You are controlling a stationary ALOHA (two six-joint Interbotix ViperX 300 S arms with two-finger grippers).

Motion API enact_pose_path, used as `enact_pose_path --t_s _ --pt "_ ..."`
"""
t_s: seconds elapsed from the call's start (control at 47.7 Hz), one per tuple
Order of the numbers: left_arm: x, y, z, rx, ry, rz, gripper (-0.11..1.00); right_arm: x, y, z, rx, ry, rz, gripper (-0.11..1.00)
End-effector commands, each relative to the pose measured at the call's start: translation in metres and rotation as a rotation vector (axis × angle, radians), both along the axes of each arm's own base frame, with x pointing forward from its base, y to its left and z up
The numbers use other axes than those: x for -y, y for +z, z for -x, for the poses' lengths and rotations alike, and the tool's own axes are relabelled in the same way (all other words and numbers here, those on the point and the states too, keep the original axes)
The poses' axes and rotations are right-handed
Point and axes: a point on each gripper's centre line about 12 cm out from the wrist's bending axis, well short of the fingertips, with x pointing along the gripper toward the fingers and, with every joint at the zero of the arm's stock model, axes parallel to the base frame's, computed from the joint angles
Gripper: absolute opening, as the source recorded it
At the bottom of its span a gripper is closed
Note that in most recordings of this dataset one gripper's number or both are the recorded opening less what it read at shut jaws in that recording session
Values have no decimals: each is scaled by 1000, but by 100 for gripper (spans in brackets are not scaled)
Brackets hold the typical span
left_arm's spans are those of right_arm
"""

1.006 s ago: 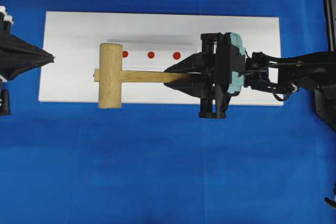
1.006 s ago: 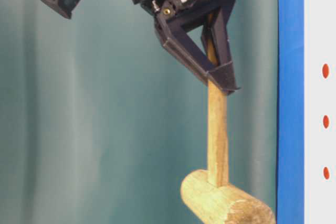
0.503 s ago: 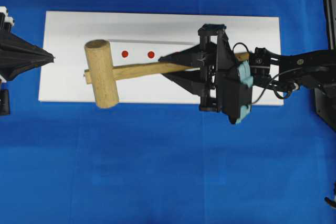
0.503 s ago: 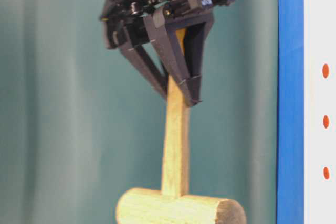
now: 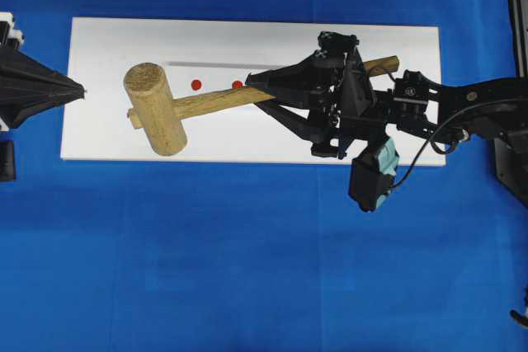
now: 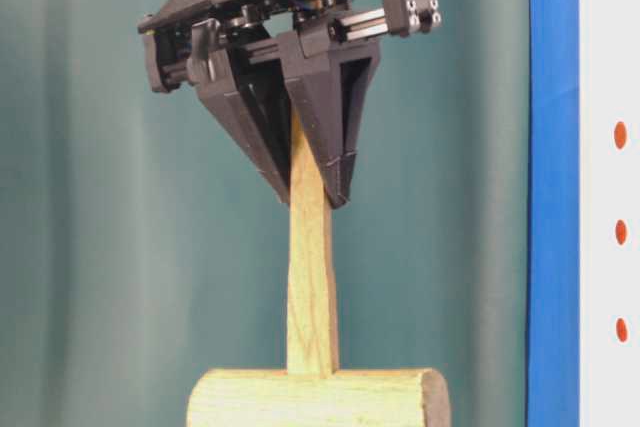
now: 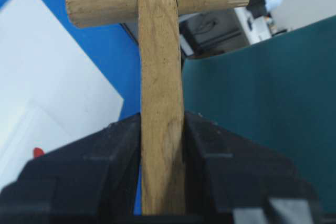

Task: Hit the mark with a hammer.
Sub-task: 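Swing the mallet head toward the left gripper with the right gripper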

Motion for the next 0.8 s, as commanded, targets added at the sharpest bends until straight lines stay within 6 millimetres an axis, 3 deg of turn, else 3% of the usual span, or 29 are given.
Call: enact_pose_path --t_s 0.0,0.293,0.377,0.503,0.608,0.67,0.775 --pt "0 4 -2 9 -2 2 0 2 20 -3 67 -12 1 9" --pt "0 3 -2 8 -2 32 4 3 21 -4 68 -14 2 10" --pt "0 4 -2 11 -3 69 21 3 21 -4 68 -14 2 10" --pt "0 3 -2 8 -1 115 60 3 21 -4 71 -15 6 9" --pt "-1 2 -3 4 1 132 86 3 22 -4 79 -16 7 9" --pt "-1 2 -3 1 2 130 93 3 23 -4 82 -18 8 9" --pt "-4 1 -4 -3 15 136 93 4 23 -4 86 -21 9 9"
